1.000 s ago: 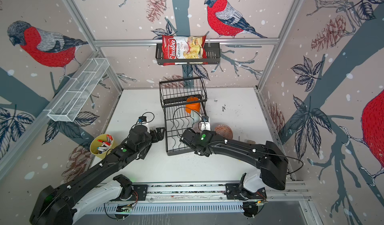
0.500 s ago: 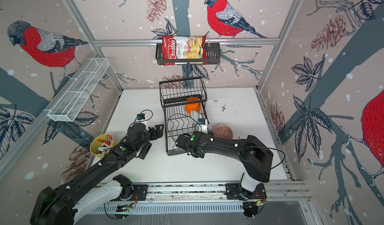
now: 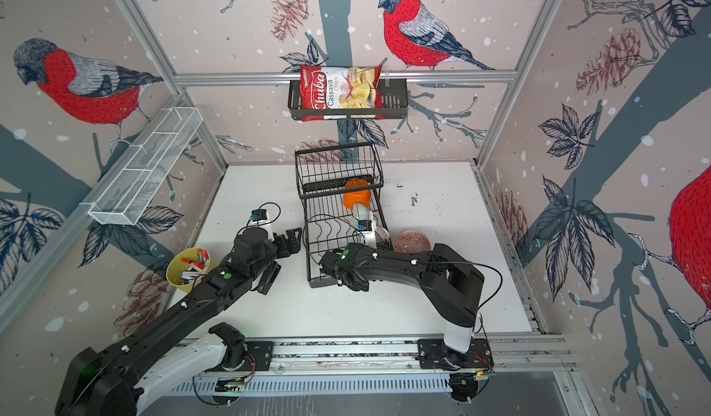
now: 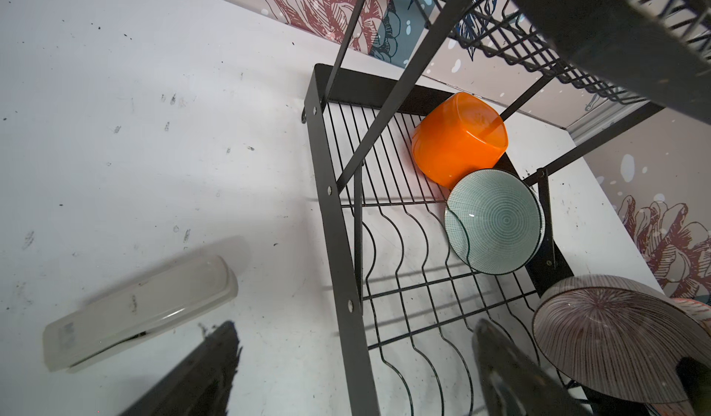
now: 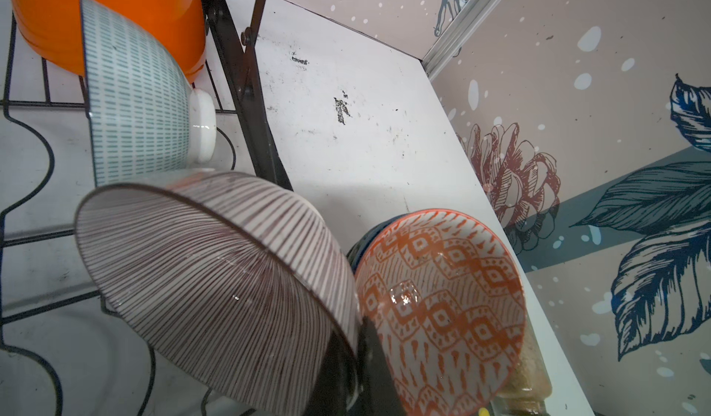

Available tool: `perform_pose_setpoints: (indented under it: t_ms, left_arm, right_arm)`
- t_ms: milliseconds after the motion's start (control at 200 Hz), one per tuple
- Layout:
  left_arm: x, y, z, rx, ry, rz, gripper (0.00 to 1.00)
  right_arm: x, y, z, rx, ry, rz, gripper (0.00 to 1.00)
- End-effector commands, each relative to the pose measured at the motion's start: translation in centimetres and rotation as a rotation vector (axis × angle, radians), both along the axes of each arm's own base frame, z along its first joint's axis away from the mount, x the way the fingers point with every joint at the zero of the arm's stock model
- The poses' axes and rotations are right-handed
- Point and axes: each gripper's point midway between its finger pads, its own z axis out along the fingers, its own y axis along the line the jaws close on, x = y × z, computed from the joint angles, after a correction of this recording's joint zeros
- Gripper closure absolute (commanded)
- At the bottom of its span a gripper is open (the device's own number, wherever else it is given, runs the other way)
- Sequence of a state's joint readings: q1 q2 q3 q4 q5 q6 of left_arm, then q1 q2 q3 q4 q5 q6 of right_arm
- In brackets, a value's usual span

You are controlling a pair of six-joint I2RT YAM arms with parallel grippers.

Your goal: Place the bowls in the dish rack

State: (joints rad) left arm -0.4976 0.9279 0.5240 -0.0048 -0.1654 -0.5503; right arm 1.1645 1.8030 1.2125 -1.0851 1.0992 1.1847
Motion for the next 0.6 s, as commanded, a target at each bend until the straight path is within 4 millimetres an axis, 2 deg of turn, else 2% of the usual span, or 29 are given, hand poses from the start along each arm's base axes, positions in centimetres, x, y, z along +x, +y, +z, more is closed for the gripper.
perform_pose_setpoints:
  t_ms: [0,420,595]
  left_arm:
    - [0.5,0.1,1.0,-0.004,-0.050,0.012,0.06]
    - [0.5,0.3,0.6,0.003,-0.044,0.013,0.06]
    - [0.4,0.3,0.5,0.005,-0.042,0.010,0.06]
  right_arm:
    - [0.5,0.0,0.9,-0.024,-0.067,0.000,1.00]
    - [1.2,0.0,-0.7,-0.059,-0.060,-0.021,1.00]
    - [1.5,0.8,-1.7,-0.054,-0.037,-0.003,1.00]
